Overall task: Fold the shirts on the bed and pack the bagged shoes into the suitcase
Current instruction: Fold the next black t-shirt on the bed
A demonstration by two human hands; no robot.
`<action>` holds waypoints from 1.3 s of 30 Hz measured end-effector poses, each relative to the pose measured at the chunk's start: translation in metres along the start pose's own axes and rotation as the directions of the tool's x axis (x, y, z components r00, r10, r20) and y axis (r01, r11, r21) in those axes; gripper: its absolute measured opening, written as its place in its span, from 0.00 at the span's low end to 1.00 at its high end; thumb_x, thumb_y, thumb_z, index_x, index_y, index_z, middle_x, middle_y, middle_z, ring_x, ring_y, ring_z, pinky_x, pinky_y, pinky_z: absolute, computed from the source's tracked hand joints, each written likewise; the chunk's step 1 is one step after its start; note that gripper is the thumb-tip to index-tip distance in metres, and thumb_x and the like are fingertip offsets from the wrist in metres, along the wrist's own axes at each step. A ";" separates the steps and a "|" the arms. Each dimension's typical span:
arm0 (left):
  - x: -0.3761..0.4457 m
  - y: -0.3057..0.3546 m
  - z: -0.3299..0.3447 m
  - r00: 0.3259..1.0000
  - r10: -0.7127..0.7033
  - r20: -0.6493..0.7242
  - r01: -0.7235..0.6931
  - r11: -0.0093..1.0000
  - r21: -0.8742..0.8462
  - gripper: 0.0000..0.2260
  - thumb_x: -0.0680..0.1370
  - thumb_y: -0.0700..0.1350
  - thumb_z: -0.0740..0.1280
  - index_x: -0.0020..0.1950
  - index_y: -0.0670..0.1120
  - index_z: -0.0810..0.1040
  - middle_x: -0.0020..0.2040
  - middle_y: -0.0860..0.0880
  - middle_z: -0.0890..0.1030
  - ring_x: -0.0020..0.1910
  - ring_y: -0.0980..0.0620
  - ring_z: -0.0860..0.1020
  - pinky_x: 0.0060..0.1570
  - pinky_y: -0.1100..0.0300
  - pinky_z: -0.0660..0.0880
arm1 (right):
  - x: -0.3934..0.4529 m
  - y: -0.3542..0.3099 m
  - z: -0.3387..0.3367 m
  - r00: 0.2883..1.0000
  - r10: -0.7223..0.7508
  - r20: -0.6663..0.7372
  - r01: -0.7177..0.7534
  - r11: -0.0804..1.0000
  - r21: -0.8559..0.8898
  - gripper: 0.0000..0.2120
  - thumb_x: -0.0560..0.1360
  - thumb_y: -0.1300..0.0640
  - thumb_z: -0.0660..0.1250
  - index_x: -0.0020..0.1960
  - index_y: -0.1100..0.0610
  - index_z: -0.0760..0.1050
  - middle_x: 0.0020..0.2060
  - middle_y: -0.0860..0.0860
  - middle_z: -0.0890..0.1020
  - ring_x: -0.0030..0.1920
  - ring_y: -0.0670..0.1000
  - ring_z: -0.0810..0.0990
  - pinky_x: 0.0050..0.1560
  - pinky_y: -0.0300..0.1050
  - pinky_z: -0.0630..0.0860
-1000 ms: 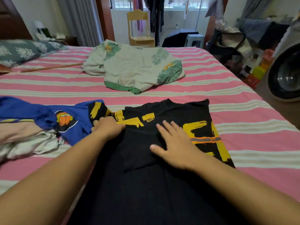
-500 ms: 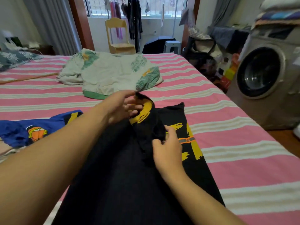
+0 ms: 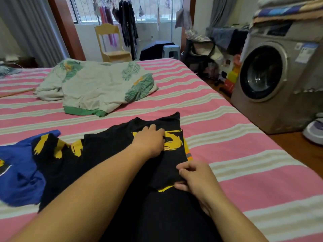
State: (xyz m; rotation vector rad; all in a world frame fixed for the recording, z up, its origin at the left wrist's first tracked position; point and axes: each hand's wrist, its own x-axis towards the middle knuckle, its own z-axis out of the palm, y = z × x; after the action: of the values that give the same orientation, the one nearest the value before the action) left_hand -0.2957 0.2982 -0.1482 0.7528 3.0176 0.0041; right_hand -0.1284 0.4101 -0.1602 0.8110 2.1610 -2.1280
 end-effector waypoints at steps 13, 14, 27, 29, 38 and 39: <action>0.046 0.026 0.034 0.993 -0.033 -0.115 0.007 0.975 -0.222 0.19 0.83 0.53 0.61 0.72 0.49 0.69 0.66 0.44 0.73 0.65 0.41 0.71 0.63 0.46 0.70 | -0.002 -0.002 -0.012 0.937 -0.346 -0.045 0.167 0.558 -0.813 0.08 0.80 0.55 0.60 0.53 0.47 0.78 0.48 0.46 0.76 0.43 0.49 0.75 0.40 0.45 0.73; 0.042 0.026 0.034 0.989 -0.002 -0.147 -0.029 0.977 -0.209 0.23 0.84 0.54 0.59 0.77 0.49 0.64 0.71 0.43 0.71 0.68 0.41 0.69 0.68 0.46 0.67 | -0.005 -0.005 -0.011 0.930 -0.368 -0.024 0.163 0.470 -0.868 0.07 0.79 0.55 0.60 0.53 0.48 0.76 0.49 0.48 0.72 0.45 0.52 0.74 0.40 0.47 0.72; -0.155 -0.277 0.015 0.650 -0.759 0.040 0.721 0.598 -0.351 0.29 0.80 0.60 0.65 0.70 0.38 0.71 0.66 0.33 0.76 0.64 0.33 0.73 0.63 0.42 0.73 | 0.067 0.003 0.085 0.929 -0.271 0.251 0.295 0.133 -0.946 0.35 0.80 0.32 0.36 0.82 0.45 0.43 0.82 0.51 0.43 0.81 0.57 0.39 0.79 0.60 0.39; -0.157 -0.290 0.014 0.653 -0.750 0.104 0.720 0.572 -0.392 0.28 0.79 0.62 0.65 0.66 0.40 0.75 0.64 0.35 0.78 0.64 0.35 0.74 0.64 0.44 0.72 | 0.065 0.002 0.087 0.928 -0.279 0.245 0.285 0.113 -0.952 0.34 0.80 0.32 0.36 0.82 0.45 0.43 0.82 0.51 0.44 0.81 0.56 0.40 0.79 0.59 0.40; -0.129 -0.242 -0.021 0.533 -0.835 -0.133 0.599 0.484 -0.637 0.15 0.78 0.52 0.62 0.60 0.46 0.77 0.62 0.38 0.76 0.62 0.34 0.71 0.62 0.43 0.68 | 0.064 0.003 0.094 0.925 -0.313 0.218 0.262 0.107 -0.959 0.33 0.81 0.33 0.38 0.82 0.45 0.45 0.82 0.50 0.46 0.81 0.56 0.41 0.79 0.58 0.41; -0.129 -0.219 -0.031 0.622 -0.740 -0.255 0.441 0.600 -0.668 0.13 0.79 0.52 0.64 0.57 0.45 0.77 0.60 0.39 0.76 0.60 0.36 0.72 0.58 0.45 0.70 | 0.066 0.000 0.094 0.929 -0.292 0.228 0.275 0.129 -0.953 0.33 0.81 0.32 0.40 0.82 0.44 0.46 0.82 0.50 0.46 0.81 0.56 0.41 0.79 0.58 0.41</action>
State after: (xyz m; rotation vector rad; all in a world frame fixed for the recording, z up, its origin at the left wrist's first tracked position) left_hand -0.2855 0.0448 -0.1153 -0.4721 3.2479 1.1874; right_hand -0.2181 0.3460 -0.1911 0.2100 3.0628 -0.2234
